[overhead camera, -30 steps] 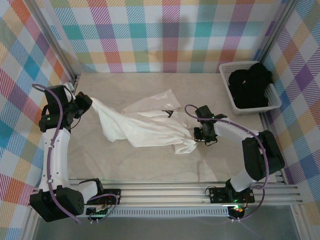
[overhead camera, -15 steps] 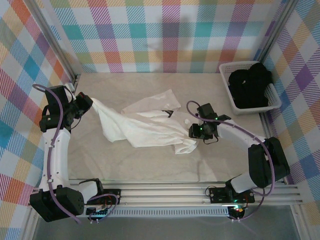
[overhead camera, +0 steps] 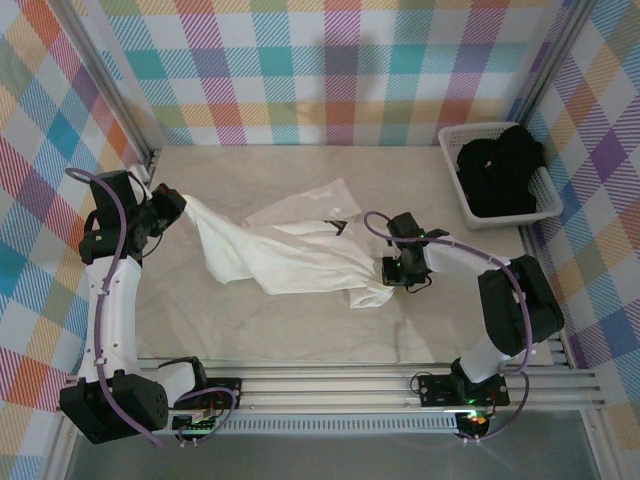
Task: Fold the inside-out t-shirt
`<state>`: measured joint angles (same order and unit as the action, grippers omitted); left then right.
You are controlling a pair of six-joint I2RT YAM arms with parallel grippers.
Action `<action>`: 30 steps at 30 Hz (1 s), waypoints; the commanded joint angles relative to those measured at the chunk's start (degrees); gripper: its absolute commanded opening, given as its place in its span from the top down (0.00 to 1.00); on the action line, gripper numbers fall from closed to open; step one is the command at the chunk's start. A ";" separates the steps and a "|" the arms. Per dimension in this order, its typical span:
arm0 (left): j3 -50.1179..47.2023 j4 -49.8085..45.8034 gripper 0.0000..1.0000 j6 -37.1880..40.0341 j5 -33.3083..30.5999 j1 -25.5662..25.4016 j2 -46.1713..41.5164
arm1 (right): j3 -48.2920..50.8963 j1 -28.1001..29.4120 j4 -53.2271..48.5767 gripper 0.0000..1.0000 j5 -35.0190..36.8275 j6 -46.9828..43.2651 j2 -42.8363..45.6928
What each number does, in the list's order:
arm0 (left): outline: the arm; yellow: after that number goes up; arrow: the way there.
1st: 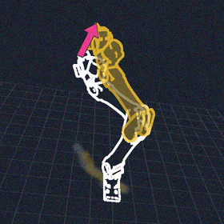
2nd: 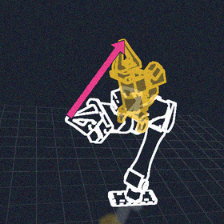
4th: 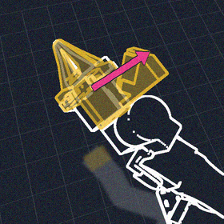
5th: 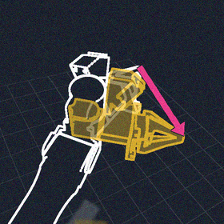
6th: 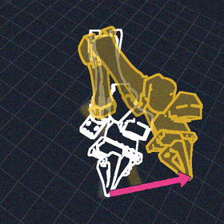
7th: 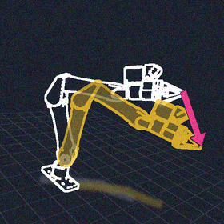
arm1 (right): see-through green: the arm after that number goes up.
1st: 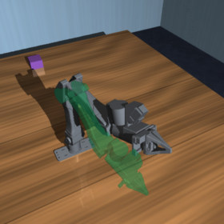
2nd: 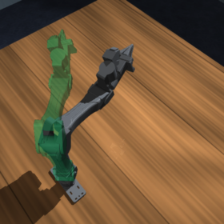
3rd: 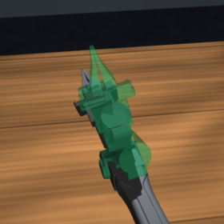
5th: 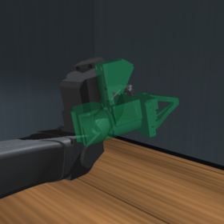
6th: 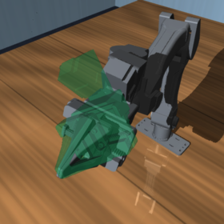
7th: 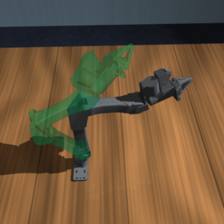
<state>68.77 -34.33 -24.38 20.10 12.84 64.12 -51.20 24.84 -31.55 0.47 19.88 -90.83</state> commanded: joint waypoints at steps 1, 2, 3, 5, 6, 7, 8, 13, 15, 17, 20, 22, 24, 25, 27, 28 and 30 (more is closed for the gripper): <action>-0.13 0.92 1.00 0.77 0.69 -0.16 -0.29 | -1.90 0.08 -1.70 0.88 2.00 -1.29 3.08; -0.13 0.85 1.00 0.81 0.65 -0.10 -0.29 | -1.89 -0.09 -1.49 0.91 1.83 -1.54 3.88; -0.19 0.84 1.00 0.78 0.65 -0.12 -0.23 | -1.76 -0.38 -1.26 0.94 1.37 -1.64 4.90; -0.22 0.80 1.00 0.83 0.51 -0.18 -0.27 | -1.18 -1.10 0.38 0.99 -0.79 -2.58 7.31; -0.20 0.78 1.00 0.83 0.47 -0.10 -0.22 | -0.73 -1.73 1.62 1.00 -2.36 -2.95 8.82; -0.22 0.87 1.00 0.82 0.58 -0.10 -0.23 | -0.08 -2.54 3.14 1.00 -4.84 -3.44 10.44; -0.20 0.88 1.00 0.71 0.56 -0.10 -0.27 | 0.35 -3.29 4.79 1.00 -7.49 -3.78 11.98; -0.29 1.25 1.00 -0.18 1.34 -0.10 -0.48 | 1.34 -8.31 16.49 1.00 -25.11 -5.24 20.09; -0.31 1.75 1.00 -0.98 2.11 -0.10 -0.75 | 0.05 -9.81 21.14 1.00 -32.28 -5.15 21.74; -0.05 2.14 1.00 -1.94 3.01 -0.10 -1.09 | -2.63 -11.62 24.73 1.00 -39.69 -4.21 22.27; 1.19 2.11 1.00 -3.50 3.41 -0.11 -1.71 | -6.61 -15.78 30.14 1.00 -48.66 -0.56 22.10; 2.20 2.20 1.00 -4.95 2.93 0.12 -2.34 | -9.12 -18.59 33.15 1.00 -53.70 1.85 21.85; 3.68 2.41 1.00 -6.50 2.76 0.85 -3.01 | -11.42 -20.59 34.58 1.00 -56.75 2.34 22.07; 4.89 2.42 1.00 -7.29 2.75 1.69 -3.29 | -12.69 -21.74 34.58 1.00 -57.53 2.16 22.33; 7.87 2.25 1.00 -9.02 3.12 3.39 -3.49 | -14.75 -24.07 34.50 1.00 -58.40 2.12 23.02; 9.83 2.15 1.00 -10.04 3.51 5.80 -3.58 | -15.81 -25.30 34.40 1.00 -58.42 2.26 23.53; 13.32 2.16 1.00 -12.53 4.76 9.38 -3.71 | -17.20 -27.50 34.20 1.00 -58.12 2.68 24.72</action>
<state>76.62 -34.33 -32.38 23.07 18.02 62.81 -65.84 -0.32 -0.49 -53.04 21.56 -68.36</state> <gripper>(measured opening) 0.048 0.041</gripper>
